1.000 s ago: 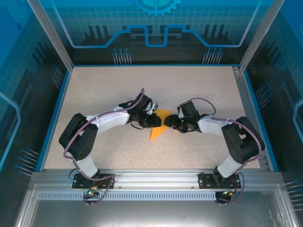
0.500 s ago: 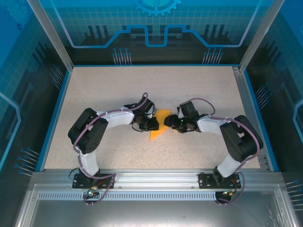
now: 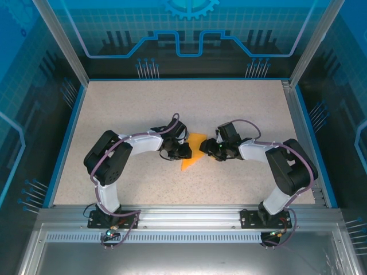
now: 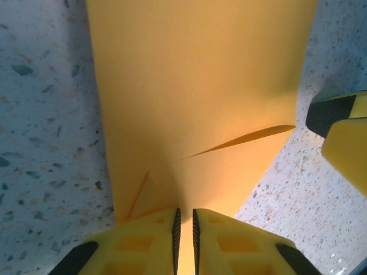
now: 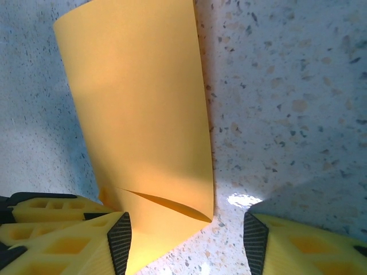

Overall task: Fold a paper plane with a square sheet of paper (pick it up from the middle)
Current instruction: Fourth fold the wing at the center of the table.

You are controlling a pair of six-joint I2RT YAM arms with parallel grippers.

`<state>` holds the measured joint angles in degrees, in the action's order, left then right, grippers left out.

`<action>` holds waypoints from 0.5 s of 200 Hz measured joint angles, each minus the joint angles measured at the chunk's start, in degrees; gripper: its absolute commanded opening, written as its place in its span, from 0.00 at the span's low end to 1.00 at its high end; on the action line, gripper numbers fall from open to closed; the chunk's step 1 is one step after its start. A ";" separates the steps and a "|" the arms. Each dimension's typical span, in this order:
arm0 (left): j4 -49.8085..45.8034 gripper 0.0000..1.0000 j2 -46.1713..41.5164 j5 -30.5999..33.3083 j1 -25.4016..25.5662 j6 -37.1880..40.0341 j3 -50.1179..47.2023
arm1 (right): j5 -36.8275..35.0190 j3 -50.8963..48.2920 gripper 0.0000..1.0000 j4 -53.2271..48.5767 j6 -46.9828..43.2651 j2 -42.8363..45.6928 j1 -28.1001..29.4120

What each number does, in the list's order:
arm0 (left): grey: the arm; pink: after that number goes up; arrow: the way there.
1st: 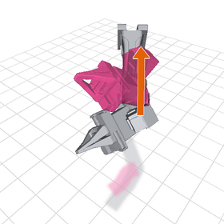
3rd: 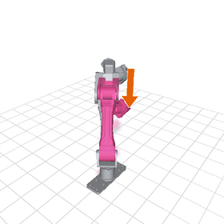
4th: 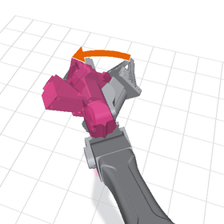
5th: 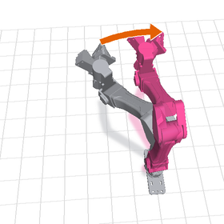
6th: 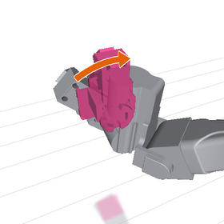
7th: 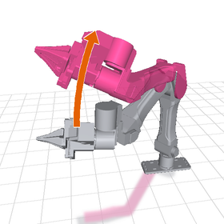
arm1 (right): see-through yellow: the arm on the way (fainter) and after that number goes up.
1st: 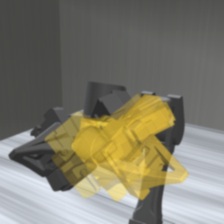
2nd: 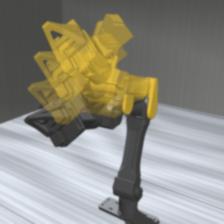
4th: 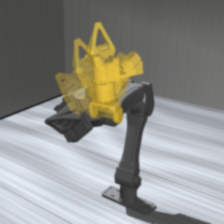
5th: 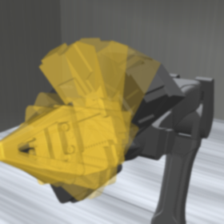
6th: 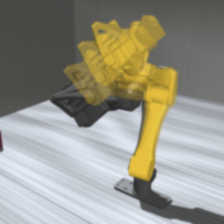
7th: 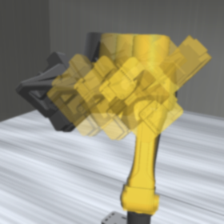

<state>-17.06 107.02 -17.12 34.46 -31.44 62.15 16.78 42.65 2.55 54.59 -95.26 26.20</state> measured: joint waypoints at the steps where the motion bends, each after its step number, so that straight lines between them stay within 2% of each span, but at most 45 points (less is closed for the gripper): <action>1: 0.02 0.18 -0.02 0.00 0.00 0.00 -0.02 | -0.02 0.00 0.57 -0.02 0.04 0.00 0.00; 100: 5.35 0.20 -1.44 -0.11 -2.01 -0.44 -1.95 | -1.18 0.87 0.57 -0.68 0.52 1.16 0.66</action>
<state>-11.70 105.58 -17.23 32.45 -31.88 60.20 15.59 43.53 1.87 55.11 -94.11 26.85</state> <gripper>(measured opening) 0.200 0.567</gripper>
